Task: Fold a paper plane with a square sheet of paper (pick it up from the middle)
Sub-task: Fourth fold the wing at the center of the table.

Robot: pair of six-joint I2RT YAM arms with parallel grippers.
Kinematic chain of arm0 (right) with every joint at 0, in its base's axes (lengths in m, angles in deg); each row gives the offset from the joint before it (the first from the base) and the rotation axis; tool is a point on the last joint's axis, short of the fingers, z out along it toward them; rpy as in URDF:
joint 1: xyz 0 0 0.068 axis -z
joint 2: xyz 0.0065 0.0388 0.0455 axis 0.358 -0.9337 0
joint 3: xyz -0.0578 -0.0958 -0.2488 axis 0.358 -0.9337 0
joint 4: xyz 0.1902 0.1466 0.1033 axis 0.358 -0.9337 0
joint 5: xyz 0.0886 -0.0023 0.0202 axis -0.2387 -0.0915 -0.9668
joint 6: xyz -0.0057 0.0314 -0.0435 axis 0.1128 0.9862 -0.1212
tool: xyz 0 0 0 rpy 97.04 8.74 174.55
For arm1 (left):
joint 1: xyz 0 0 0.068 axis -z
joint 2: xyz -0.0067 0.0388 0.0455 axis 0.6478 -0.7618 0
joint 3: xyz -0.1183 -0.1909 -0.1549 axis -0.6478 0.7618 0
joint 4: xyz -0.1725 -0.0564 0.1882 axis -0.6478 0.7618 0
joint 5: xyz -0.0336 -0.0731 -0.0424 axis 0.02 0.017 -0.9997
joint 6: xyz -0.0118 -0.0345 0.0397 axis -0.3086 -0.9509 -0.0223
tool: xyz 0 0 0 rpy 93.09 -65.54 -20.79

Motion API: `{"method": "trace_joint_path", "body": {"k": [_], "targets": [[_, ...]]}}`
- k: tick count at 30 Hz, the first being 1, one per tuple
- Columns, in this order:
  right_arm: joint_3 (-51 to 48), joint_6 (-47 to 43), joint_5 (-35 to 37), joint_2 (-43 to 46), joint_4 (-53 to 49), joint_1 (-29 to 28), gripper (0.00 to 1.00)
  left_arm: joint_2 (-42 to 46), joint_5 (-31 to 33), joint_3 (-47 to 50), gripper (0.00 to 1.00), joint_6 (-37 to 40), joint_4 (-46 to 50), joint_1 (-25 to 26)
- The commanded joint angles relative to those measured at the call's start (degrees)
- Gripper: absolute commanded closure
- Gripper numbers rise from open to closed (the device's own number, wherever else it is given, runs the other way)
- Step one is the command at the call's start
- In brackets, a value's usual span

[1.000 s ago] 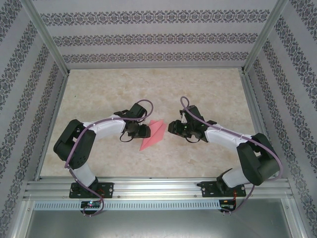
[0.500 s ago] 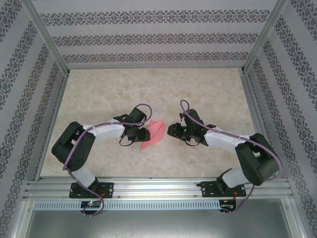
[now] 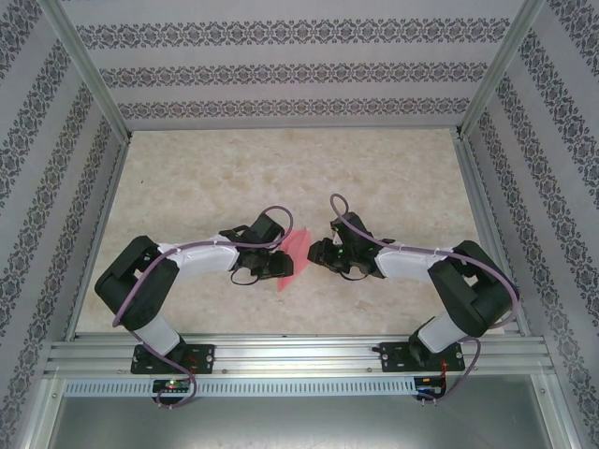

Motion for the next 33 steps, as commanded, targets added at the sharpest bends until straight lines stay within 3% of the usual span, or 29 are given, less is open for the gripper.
{"method": "trace_joint_path", "body": {"k": [1,10,16,21,33], "targets": [[0.4,2.6,1.2,-1.2,1.5,-0.2,0.63,2.1,-0.4,-0.3,0.63,-1.1,1.1,0.4],[3.2,1.8,1.1,-3.0,0.6,0.7,0.63,7.3,9.4,-1.3,0.65,0.9,7.1,0.5],[3.3,2.2,1.7,-3.5,1.0,1.7,0.62,9.8,7.3,-1.7,0.67,2.5,4.0,0.5],[3.3,2.6,0.7,-4.8,2.7,2.1,0.61,7.1,3.6,-3.0,0.76,4.2,0.5,0.6],[3.7,2.6,0.1,-5.9,3.6,2.1,0.6,-0.8,8.5,-5.0,0.88,6.6,2.2,0.6]]}}
